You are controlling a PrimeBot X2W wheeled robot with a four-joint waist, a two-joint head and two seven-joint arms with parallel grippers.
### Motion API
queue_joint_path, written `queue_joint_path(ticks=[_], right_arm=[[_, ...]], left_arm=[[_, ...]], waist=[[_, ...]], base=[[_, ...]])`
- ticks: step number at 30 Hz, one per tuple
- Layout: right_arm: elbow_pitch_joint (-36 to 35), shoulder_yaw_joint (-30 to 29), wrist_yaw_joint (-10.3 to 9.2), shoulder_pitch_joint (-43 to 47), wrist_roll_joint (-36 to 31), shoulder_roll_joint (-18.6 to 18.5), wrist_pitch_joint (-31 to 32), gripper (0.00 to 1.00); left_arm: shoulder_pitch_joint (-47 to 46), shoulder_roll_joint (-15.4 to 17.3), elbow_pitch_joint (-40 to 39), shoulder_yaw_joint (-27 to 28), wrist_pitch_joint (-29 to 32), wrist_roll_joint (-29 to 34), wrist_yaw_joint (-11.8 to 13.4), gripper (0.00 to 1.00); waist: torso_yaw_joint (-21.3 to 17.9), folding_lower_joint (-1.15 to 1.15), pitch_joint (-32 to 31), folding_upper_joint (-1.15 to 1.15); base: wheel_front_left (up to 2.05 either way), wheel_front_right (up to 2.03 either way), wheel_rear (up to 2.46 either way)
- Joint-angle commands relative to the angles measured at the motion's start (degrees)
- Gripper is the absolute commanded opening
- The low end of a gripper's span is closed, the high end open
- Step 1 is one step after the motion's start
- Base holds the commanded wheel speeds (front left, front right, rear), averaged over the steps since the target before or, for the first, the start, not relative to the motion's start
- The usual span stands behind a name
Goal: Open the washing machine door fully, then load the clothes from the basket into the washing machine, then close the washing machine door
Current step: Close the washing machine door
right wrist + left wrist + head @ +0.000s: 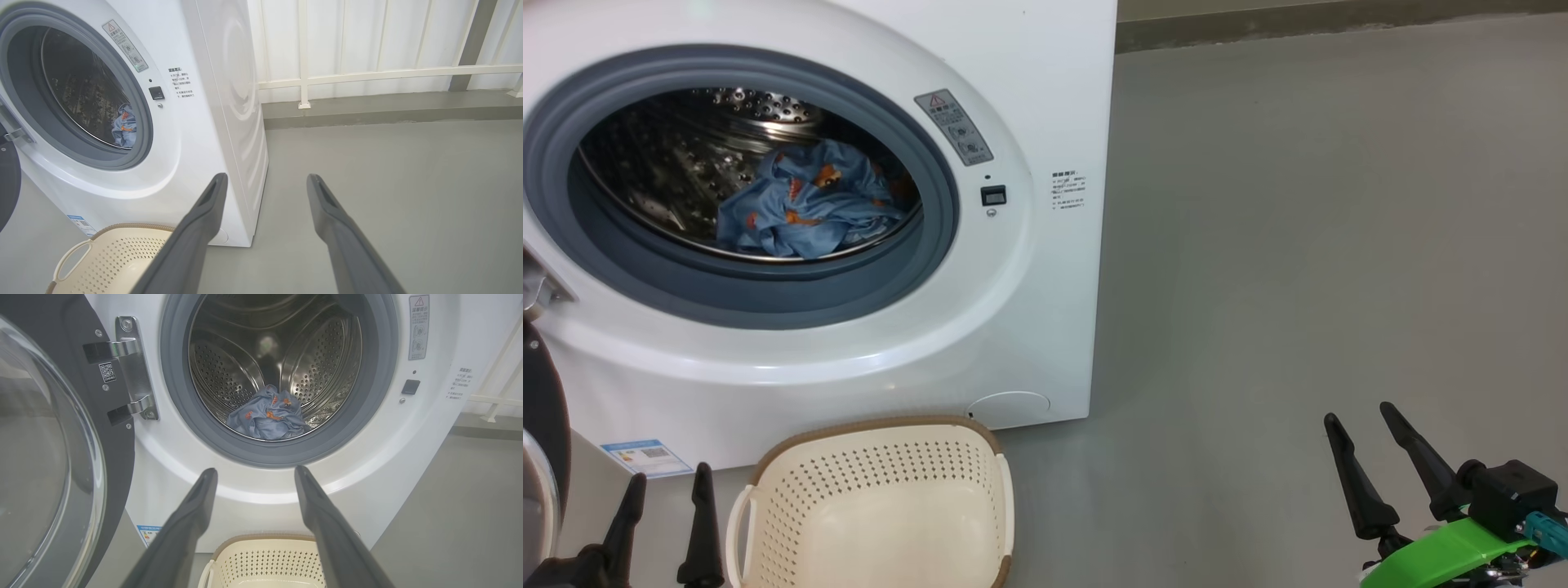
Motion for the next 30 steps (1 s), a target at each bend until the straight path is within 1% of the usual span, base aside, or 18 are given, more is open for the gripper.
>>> queue_joint_path(ticks=[1,7,14,20,30], right_arm=[[-1.4,0.6,0.25,-0.4,0.2,-1.0,-0.5,1.00],[-1.4,0.6,0.25,-0.5,0.2,-1.0,-0.5,1.00],[-1.4,0.6,0.25,-0.6,0.2,-0.9,-0.5,1.00],[-1.3,0.5,0.25,-0.8,0.2,-0.9,-0.5,1.00],[-1.5,0.6,0.25,-0.9,0.1,-1.0,-0.5,1.00]], left_arm=[[-0.8,1.0,-1.7,2.2,-0.4,0.5,0.0,1.00],[-0.9,0.8,-1.6,2.8,-0.4,1.0,0.0,1.00],[-0.8,0.5,-2.0,3.1,-0.4,1.5,0.0,1.00],[-0.5,0.9,-2.6,2.3,-0.4,0.6,0.0,1.00],[-0.4,1.1,-2.5,1.9,-0.4,0.3,0.0,1.00]], waist=[[0.0,0.00,0.0,0.00],[0.1,0.00,0.0,0.00],[0.1,0.00,0.2,0.00],[0.1,0.00,0.2,0.00],[0.3,0.00,0.0,0.00]], base=[[-0.08,0.08,0.00],[-0.56,0.56,0.00],[-1.33,1.33,0.00],[-1.16,1.16,0.00],[-0.21,0.21,0.00]])
